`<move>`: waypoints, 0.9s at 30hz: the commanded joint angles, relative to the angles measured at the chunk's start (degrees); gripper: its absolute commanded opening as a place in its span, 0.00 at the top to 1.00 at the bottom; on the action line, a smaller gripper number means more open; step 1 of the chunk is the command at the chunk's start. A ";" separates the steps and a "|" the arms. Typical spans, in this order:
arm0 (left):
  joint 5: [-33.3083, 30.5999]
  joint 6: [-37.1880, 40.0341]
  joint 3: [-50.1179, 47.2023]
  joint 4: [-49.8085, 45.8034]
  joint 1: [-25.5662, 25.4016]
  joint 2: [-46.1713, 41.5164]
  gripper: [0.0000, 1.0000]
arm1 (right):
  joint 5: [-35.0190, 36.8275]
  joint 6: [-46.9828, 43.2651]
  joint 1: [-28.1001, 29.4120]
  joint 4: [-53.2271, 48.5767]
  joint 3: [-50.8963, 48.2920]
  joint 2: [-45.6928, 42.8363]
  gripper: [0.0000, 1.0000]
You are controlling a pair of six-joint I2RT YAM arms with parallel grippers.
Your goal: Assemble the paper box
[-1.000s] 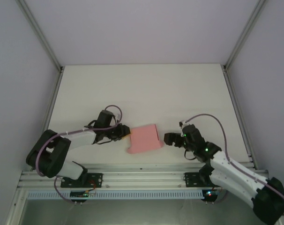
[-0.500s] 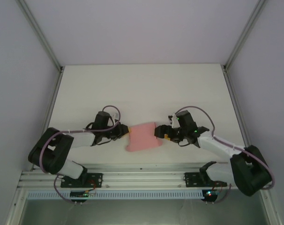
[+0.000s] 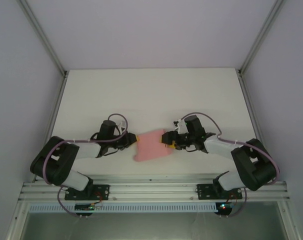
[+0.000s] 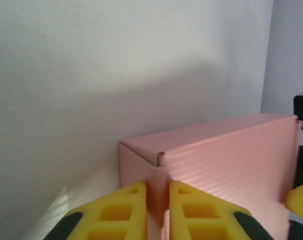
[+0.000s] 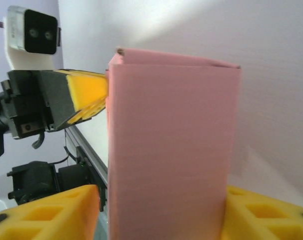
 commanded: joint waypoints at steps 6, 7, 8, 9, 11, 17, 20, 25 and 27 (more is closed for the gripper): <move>-3.35 3.37 2.06 -6.10 0.33 -0.79 0.71 | -1.36 3.08 -0.45 2.10 1.01 -2.24 0.55; -3.62 4.79 3.10 -7.61 0.31 -1.63 0.59 | -1.08 4.09 -0.60 2.27 1.00 -2.37 0.55; -4.39 6.22 4.16 -9.26 0.29 -2.66 0.51 | -1.11 5.01 -0.85 2.23 1.09 -2.47 0.55; -5.61 8.34 5.51 -11.24 0.31 -4.16 0.38 | -0.98 6.68 -1.28 1.74 1.30 -2.59 0.56; -9.22 12.68 8.09 -15.97 0.27 -7.73 0.13 | -0.91 9.28 -2.30 0.15 2.03 -2.90 0.56; -19.70 34.09 16.06 -25.99 -5.55 -18.57 0.00 | -2.43 14.22 -9.18 -18.37 9.77 -1.60 0.60; -23.89 46.69 18.76 -29.35 -12.21 -21.37 0.00 | -6.41 16.33 -11.99 -25.18 13.38 0.09 0.60; -35.79 62.70 23.24 -36.09 -23.58 -20.36 0.00 | -16.24 20.74 -16.34 -31.48 17.33 4.32 0.63; -39.94 67.18 25.39 -38.56 -27.35 -18.70 0.00 | -18.05 18.81 -17.30 -36.04 19.65 6.28 0.63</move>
